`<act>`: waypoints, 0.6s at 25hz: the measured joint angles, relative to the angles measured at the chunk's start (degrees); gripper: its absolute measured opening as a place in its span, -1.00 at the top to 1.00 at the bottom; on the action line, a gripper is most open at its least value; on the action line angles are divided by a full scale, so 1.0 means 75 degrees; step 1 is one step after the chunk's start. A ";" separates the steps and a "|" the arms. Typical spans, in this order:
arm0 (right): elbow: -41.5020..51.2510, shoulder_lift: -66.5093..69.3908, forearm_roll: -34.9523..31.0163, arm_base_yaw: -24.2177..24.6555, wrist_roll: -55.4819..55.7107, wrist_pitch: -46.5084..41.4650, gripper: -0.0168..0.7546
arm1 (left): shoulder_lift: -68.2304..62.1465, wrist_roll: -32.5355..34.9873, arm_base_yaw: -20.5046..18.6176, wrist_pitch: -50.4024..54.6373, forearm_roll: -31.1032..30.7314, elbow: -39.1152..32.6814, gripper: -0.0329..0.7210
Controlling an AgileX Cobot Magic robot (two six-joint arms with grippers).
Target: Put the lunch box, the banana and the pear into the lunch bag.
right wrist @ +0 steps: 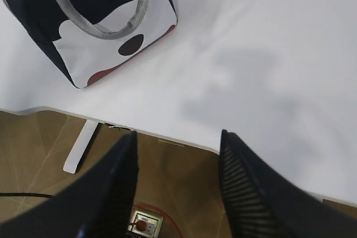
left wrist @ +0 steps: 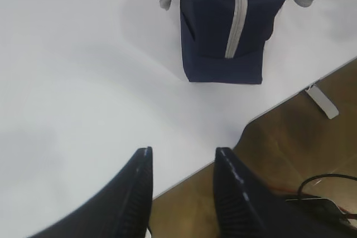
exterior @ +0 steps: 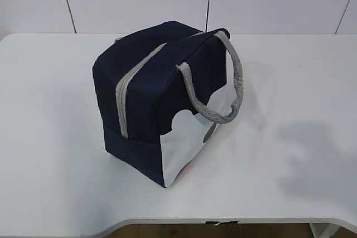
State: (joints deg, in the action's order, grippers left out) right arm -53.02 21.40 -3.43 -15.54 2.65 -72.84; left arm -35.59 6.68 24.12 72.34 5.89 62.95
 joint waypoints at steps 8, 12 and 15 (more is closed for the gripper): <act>0.1261 -0.0721 0.0114 0.0000 0.0000 0.0000 -0.04 | 0.1644 0.0000 0.0000 0.0057 0.0000 -0.1000 0.21; 0.1994 -0.0991 0.0279 0.0000 -0.0027 0.0000 -0.04 | 0.2479 0.0000 0.0000 0.0057 0.0000 -0.1760 0.25; 0.2382 -0.1384 0.0291 0.0000 -0.0063 0.0000 -0.04 | 0.3098 0.0000 0.0000 0.0057 -0.0002 -0.2324 0.26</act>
State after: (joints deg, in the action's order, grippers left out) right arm -35.16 11.02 -1.24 -15.54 2.18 -72.84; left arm -12.35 6.68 24.12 72.76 5.88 45.52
